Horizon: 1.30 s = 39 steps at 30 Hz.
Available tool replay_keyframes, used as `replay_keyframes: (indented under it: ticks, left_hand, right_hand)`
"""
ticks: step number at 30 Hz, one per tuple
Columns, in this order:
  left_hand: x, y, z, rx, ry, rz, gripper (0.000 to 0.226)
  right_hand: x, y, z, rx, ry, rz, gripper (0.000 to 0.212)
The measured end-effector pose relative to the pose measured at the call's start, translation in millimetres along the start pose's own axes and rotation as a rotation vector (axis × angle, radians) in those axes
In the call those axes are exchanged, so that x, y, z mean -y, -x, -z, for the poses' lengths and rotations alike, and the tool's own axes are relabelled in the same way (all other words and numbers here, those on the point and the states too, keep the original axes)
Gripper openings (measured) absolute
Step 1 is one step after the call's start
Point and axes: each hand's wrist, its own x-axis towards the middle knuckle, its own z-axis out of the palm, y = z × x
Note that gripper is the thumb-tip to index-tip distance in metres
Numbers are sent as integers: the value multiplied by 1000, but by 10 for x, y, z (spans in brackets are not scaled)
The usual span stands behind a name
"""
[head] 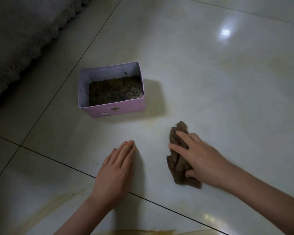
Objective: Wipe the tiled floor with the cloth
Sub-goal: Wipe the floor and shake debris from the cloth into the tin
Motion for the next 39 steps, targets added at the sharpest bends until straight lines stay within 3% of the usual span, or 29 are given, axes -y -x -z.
replay_keyframes:
  ticks: [2, 6, 8, 12, 18, 23, 27, 29, 35, 39]
  left_hand:
    - [4, -25, 10, 14, -14, 1, 50]
    - [35, -69, 59, 74, -41, 3, 49]
    - [33, -99, 103, 87, -51, -6, 48]
    - [-10, -99, 155, 89, -31, -4, 39]
    - [-38, -97, 343, 131, 75, 16, 49]
    - [160, -273, 960, 204, 49, -55, 45]
    - [275, -525, 1485, 177, 85, -78, 35]
    - [312, -675, 1649, 110, 217, -69, 28]
    - [536, -1142, 1657, -82, 962, 122, 16]
    - [651, -1395, 1617, -34, 1355, 196, 15]
  right_hand:
    - [105, 19, -92, -38, -29, -18, 85]
    - [284, 228, -323, -282, -132, 78, 62]
    - [410, 250, -436, -359, -191, 98, 61]
    - [667, 175, -637, -513, -348, -6, 48]
    - [946, -1, -379, -449, -1277, -479, 29]
    - [1053, 56, 274, -560, -1719, -438, 24]
    - [1128, 4, 933, -600, -1745, -371, 21]
    - [1140, -94, 1222, -603, -1685, -367, 21]
    - [1052, -701, 1809, -666, -1501, -431, 18]
    - [1007, -1183, 2023, -537, -1313, -444, 25]
